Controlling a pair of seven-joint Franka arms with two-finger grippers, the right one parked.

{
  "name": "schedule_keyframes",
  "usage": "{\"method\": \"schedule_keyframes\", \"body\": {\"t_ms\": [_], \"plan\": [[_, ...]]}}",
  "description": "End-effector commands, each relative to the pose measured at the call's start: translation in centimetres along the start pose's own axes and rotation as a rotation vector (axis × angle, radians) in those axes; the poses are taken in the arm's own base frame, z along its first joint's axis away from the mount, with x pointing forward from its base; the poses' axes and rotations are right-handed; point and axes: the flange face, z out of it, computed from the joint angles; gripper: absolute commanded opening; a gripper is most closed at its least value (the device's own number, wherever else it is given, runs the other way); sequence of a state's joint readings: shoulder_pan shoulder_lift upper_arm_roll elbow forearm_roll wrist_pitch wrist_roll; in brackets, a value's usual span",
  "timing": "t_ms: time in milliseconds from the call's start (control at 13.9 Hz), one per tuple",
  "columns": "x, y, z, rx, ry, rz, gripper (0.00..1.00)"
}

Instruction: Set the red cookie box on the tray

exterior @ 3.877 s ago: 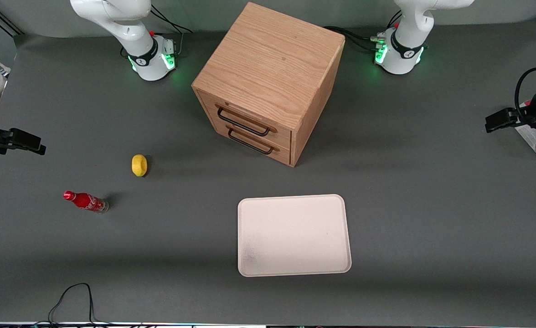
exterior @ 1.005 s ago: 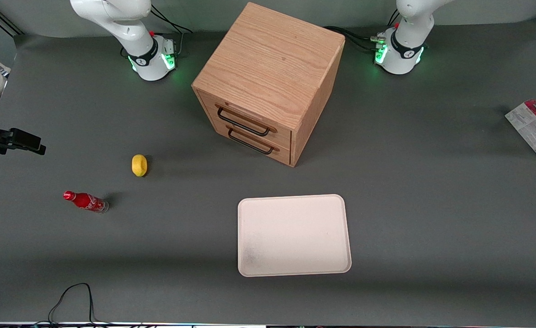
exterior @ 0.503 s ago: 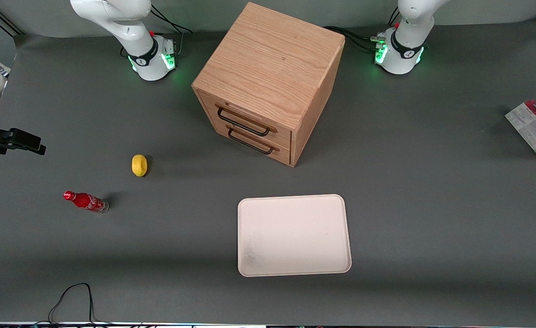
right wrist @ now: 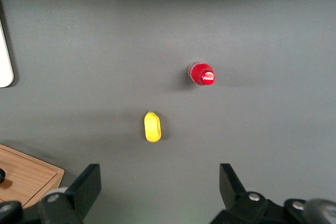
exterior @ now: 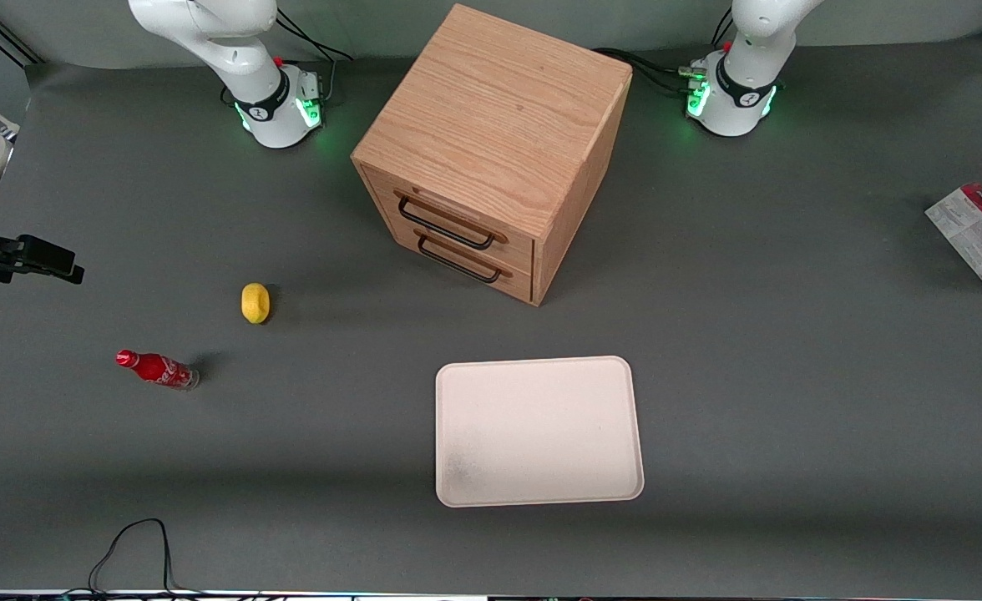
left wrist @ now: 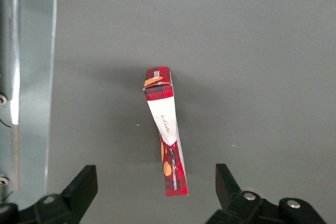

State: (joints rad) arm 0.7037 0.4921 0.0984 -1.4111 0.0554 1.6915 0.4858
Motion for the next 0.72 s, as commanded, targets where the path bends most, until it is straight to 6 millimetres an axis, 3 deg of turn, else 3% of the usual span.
{"method": "schedule_keyframes", "body": {"t_ms": [0, 646], "plan": [[-1.4, 0.1, 2.9, -0.042, 0.023, -0.043, 1.00], [-5.2, -0.7, 12.3, -0.067, 0.070, -0.058, 1.00]]}}
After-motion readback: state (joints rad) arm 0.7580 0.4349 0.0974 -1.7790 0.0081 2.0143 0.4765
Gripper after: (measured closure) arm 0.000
